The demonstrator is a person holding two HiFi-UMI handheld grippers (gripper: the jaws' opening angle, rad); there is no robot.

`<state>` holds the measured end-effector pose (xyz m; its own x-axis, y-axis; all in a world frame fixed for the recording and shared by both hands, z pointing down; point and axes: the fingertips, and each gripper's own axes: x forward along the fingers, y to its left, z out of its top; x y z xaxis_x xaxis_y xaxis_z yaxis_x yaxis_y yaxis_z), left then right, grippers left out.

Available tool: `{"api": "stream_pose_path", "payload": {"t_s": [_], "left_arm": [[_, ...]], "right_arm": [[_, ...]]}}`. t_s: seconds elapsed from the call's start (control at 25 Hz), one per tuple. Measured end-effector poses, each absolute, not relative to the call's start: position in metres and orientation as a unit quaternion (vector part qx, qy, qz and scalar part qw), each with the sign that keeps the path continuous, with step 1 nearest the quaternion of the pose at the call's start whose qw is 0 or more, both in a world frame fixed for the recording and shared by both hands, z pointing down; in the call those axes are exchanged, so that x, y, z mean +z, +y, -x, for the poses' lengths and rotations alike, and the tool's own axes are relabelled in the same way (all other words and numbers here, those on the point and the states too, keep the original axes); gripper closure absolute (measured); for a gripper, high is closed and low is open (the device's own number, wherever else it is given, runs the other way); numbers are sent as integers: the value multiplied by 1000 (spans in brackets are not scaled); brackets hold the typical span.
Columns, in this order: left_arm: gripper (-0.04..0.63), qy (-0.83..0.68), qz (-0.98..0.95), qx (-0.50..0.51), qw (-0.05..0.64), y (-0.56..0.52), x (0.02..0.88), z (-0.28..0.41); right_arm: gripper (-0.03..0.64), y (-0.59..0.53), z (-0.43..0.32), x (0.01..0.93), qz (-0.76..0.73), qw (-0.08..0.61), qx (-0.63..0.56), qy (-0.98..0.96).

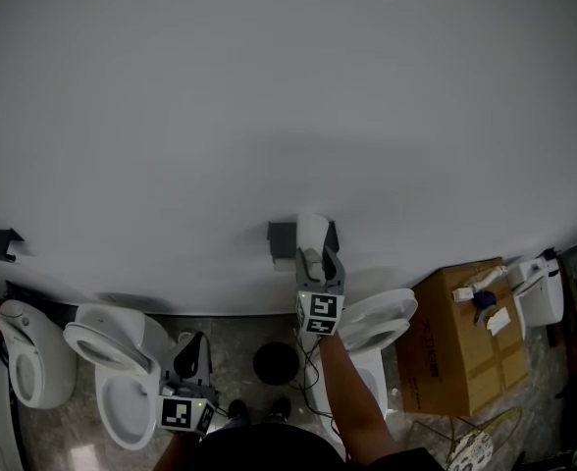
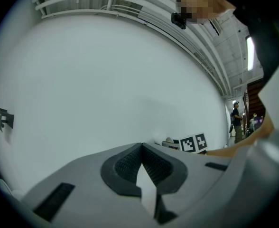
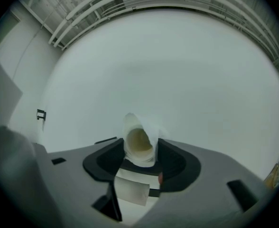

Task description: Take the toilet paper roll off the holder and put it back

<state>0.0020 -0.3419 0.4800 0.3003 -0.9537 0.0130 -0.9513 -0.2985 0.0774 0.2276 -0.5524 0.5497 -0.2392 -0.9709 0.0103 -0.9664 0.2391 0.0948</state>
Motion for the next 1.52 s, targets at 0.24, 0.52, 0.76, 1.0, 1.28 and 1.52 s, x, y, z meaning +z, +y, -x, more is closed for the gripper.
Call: {"api": "stream_pose_path", "payload": {"t_s": [0.24, 0.52, 0.76, 1.0, 1.28, 1.52], "left_arm": [[592, -593, -805, -21, 31, -342, 481, -1], [592, -592, -805, -1, 47, -340, 489, 2], [592, -582, -812, -11, 44, -345, 491, -2], [592, -579, -814, -12, 45, -349, 492, -4], [592, -578, -815, -11, 46, -350, 494, -5], [592, -579, -814, -8, 48, -351, 496, -3]], "right_arm": [[396, -547, -229, 538, -618, 24, -41, -785], [395, -538, -227, 497, -618, -8, -70, -783], [396, -533, -226, 458, -617, -24, -106, -780], [396, -524, -227, 422, -615, -51, -134, -775], [396, -520, -228, 403, -614, -67, -147, -773], [396, -524, -229, 414, -618, -60, -141, -771]]}}
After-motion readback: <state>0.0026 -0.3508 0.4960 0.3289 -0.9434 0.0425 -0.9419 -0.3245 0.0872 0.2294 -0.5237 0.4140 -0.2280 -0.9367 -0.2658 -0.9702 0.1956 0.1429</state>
